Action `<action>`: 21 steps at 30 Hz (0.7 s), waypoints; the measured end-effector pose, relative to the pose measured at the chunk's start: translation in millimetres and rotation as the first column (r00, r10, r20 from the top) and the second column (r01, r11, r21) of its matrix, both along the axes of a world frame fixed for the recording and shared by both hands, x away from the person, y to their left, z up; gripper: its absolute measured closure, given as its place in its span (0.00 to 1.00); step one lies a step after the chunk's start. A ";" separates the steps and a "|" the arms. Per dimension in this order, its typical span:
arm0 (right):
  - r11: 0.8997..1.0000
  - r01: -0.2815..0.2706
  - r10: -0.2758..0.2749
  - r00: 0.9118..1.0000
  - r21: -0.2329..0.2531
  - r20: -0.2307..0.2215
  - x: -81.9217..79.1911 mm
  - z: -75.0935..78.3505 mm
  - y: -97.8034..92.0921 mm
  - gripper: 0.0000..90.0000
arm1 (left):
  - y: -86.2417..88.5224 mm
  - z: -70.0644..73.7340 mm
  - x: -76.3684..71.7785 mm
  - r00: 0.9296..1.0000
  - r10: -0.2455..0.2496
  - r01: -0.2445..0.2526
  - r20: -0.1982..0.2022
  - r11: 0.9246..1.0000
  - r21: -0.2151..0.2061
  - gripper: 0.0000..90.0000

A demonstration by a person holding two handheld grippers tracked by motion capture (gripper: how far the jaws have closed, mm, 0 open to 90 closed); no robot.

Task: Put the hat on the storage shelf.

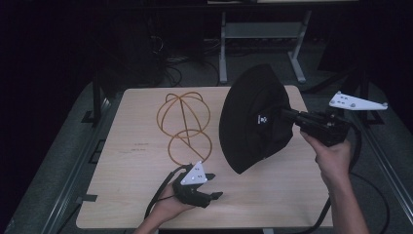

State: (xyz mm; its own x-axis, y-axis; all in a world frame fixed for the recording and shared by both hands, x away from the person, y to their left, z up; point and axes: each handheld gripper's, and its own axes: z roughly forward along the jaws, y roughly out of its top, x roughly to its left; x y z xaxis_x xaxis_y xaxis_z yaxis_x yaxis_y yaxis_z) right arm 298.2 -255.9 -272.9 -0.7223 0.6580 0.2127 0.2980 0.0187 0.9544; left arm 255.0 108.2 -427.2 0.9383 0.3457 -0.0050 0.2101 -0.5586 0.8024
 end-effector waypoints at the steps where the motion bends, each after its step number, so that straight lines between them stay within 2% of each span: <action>1: 1.000 -0.003 0.003 1.000 0.001 0.001 1.5 0.9 1.9 0.97 | 0.1 -0.2 -0.8 1.000 0.000 0.000 -0.002 1.000 -0.001 0.42; 14: 0.999 -0.050 0.050 0.999 -0.018 -0.002 14.7 10.4 22.8 0.97 | -0.5 -3.0 -2.3 1.000 -0.002 0.002 0.004 1.000 0.012 0.41; 21: 0.996 -0.081 0.081 0.997 -0.030 0.005 23.8 19.3 41.2 0.97 | -2.5 -3.8 -4.1 1.000 -0.011 0.010 0.003 1.000 0.013 0.41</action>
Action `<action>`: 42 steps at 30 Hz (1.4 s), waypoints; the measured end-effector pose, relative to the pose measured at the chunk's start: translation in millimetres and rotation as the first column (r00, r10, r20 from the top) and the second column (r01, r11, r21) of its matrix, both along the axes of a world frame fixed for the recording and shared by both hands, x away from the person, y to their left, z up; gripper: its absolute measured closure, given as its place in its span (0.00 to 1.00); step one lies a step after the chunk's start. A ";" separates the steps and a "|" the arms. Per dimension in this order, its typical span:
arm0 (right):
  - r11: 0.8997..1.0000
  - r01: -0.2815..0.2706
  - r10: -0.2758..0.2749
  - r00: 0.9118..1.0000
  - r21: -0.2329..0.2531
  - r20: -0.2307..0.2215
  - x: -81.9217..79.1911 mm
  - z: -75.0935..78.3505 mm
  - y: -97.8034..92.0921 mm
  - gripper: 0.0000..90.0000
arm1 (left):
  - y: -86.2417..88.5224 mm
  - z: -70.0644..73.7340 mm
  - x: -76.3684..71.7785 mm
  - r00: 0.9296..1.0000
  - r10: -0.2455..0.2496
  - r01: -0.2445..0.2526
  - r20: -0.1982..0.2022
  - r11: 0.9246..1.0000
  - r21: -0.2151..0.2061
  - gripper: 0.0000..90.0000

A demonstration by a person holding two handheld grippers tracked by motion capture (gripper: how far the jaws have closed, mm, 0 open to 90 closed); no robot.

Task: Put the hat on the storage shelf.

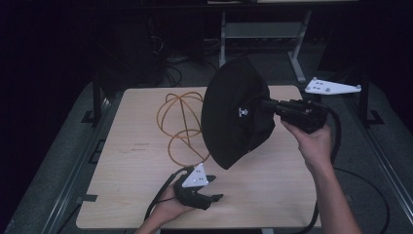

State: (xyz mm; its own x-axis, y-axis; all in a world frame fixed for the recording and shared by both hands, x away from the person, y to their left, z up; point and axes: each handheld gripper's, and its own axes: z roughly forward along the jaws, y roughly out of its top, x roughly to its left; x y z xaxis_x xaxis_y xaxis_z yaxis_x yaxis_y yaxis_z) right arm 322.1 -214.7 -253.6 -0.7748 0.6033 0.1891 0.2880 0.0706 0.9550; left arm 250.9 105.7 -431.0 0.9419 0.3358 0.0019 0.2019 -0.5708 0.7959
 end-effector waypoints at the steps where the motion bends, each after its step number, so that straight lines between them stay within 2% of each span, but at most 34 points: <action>1: 1.000 0.000 0.000 1.000 0.000 0.000 0.0 0.0 0.0 0.97 | 0.0 0.0 0.0 1.000 0.000 0.000 0.000 1.000 0.000 0.41; 2: 1.000 -0.013 0.013 1.000 -0.005 -0.001 2.9 2.8 7.0 0.97 | -0.6 -0.1 -0.6 1.000 -0.008 0.008 0.002 1.000 0.005 0.41; 16: 0.998 -0.069 0.069 0.998 -0.001 0.003 20.2 13.5 43.9 0.97 | -1.1 -1.6 -2.6 1.000 -0.009 0.009 -0.004 1.000 0.005 0.41; 28: 0.995 -0.100 0.100 0.995 -0.003 0.005 29.9 20.6 67.8 0.97 | -2.4 -2.3 -3.7 1.000 -0.030 0.030 0.008 0.999 0.027 0.41; 42: 0.991 -0.132 0.132 0.991 -0.013 0.007 39.6 33.1 96.5 0.97 | -4.4 -3.3 -5.5 1.000 -0.029 0.029 0.003 1.000 0.012 0.40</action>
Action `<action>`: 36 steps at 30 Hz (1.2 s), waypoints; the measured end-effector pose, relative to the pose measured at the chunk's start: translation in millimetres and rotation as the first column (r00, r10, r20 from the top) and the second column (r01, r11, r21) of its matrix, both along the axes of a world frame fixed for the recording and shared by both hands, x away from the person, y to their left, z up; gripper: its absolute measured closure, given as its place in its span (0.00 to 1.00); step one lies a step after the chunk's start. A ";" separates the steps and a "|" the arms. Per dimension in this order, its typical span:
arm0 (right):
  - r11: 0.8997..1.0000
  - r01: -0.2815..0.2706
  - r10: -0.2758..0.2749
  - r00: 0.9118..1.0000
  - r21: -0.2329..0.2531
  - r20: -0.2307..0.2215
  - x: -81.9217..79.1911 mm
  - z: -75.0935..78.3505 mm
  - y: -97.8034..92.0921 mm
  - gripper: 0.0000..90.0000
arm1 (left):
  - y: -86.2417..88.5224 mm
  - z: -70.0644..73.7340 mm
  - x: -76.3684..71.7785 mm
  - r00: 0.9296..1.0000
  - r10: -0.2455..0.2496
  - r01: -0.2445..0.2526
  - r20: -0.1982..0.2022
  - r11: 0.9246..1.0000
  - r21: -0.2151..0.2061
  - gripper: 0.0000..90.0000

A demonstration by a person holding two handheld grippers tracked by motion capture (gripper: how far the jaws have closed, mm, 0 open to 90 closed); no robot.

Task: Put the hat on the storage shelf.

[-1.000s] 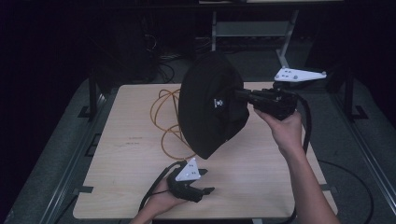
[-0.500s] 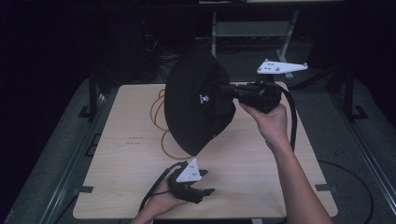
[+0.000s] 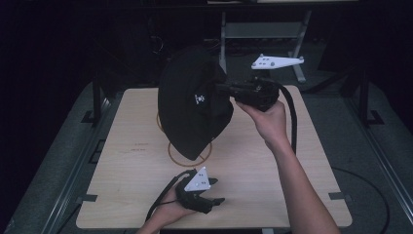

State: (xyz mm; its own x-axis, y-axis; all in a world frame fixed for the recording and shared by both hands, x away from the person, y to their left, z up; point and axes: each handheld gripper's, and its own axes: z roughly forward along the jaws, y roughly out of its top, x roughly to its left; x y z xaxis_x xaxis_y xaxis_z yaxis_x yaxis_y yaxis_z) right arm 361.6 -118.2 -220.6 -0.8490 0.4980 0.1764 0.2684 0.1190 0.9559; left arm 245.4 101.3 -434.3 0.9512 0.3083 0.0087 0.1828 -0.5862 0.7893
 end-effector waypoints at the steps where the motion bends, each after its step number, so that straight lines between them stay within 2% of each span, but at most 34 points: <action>1: 1.000 0.000 0.000 1.000 0.000 0.000 0.0 0.0 0.0 0.97 | 0.0 0.0 0.0 1.000 0.000 0.000 0.000 1.000 0.000 0.40; 8: 0.999 -0.030 0.030 1.000 -0.013 -0.001 7.5 8.0 21.8 0.96 | -0.6 0.4 -0.1 1.000 -0.009 0.009 0.001 1.000 0.004 0.40; 16: 0.999 -0.037 0.037 0.999 -0.018 -0.003 13.8 12.8 36.8 0.96 | 0.0 1.5 0.6 1.000 -0.006 0.006 0.001 1.000 -0.003 0.40; 25: 0.999 -0.043 0.043 0.999 -0.011 -0.011 21.7 11.1 52.4 0.96 | -2.0 0.8 0.5 1.000 -0.010 0.010 0.001 1.000 -0.005 0.40; 28: 0.999 -0.045 0.045 0.999 0.003 -0.017 25.5 7.4 59.7 0.96 | -1.8 2.5 1.4 1.000 -0.018 0.018 0.010 1.000 0.008 0.40; 29: 0.999 -0.045 0.045 0.999 0.004 -0.015 26.4 6.6 60.9 0.96 | -2.4 2.6 1.1 1.000 -0.016 0.016 0.006 1.000 -0.003 0.40; 36: 0.999 -0.042 0.043 0.999 0.017 -0.022 32.0 1.6 74.7 0.95 | -3.9 3.6 1.5 1.000 -0.021 0.021 0.006 1.000 -0.011 0.40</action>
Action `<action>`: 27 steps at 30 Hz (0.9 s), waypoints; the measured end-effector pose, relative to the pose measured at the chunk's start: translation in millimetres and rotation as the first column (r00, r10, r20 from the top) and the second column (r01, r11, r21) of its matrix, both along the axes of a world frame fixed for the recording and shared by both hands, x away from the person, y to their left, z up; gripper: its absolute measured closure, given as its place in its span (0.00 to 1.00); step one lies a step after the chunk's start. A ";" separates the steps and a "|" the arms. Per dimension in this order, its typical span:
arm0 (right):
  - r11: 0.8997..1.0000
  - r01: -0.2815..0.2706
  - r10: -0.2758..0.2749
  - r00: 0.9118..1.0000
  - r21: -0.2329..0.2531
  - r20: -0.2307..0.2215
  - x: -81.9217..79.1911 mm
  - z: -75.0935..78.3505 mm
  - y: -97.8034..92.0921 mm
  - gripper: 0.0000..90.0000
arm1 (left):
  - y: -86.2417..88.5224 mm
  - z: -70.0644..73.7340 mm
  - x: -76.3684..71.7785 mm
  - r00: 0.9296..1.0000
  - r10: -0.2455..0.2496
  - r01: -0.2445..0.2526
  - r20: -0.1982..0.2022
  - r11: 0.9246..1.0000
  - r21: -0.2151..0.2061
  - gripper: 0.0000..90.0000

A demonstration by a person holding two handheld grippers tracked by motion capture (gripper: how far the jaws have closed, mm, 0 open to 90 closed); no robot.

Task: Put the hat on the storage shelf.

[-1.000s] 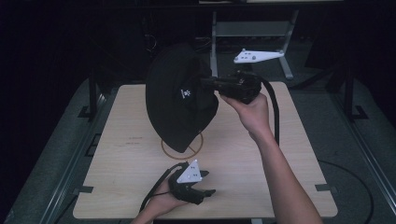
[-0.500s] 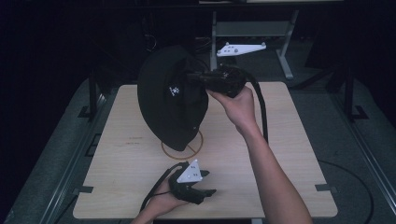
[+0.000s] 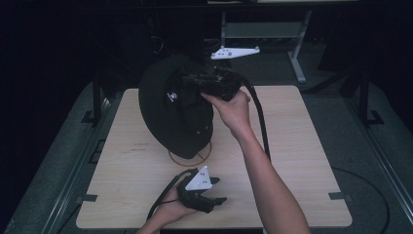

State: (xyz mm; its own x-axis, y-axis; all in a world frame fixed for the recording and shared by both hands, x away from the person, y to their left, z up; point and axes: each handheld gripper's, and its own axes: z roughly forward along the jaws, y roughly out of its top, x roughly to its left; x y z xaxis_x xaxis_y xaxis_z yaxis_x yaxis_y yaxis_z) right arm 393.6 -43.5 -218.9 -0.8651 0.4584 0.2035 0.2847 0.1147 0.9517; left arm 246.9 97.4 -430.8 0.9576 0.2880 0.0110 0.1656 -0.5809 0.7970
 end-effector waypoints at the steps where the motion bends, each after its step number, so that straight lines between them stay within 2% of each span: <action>1: 1.000 0.000 0.000 1.000 0.000 0.000 0.0 0.0 0.0 0.95 | -0.3 -0.2 -0.1 1.000 0.000 0.000 0.000 1.000 -0.001 0.40; 7: 1.000 -0.002 0.002 1.000 0.005 -0.005 3.5 -2.7 9.7 0.95 | -2.6 -0.9 -0.4 1.000 -0.012 0.012 0.007 1.000 0.004 0.40; 15: 1.000 -0.020 0.019 1.000 -0.017 -0.013 7.0 -8.5 22.4 0.94 | -1.5 -0.7 -0.6 1.000 -0.012 0.012 0.005 1.000 0.005 0.40; 16: 0.999 -0.020 0.020 1.000 -0.032 -0.012 7.8 -10.2 26.1 0.94 | -2.4 -1.8 -1.5 1.000 -0.014 0.014 0.000 1.000 0.007 0.40; 21: 1.000 -0.024 0.024 1.000 -0.018 -0.012 9.9 -11.4 31.7 0.93 | -3.8 -2.2 -2.5 1.000 -0.021 0.021 0.004 1.000 0.010 0.40; 27: 0.998 -0.021 0.020 1.000 -0.066 -0.020 15.0 -15.6 45.8 0.95 | -2.4 -1.9 -2.6 1.000 -0.019 0.019 0.005 1.000 0.012 0.40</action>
State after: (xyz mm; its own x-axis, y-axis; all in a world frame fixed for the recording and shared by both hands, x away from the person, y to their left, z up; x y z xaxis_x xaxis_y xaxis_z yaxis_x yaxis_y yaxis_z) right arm 408.6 2.3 -234.5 -0.8709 0.4533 0.1899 0.2994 0.1829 0.9364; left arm 244.3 95.0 -432.7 0.9627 0.2699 0.0191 0.1508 -0.5937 0.7904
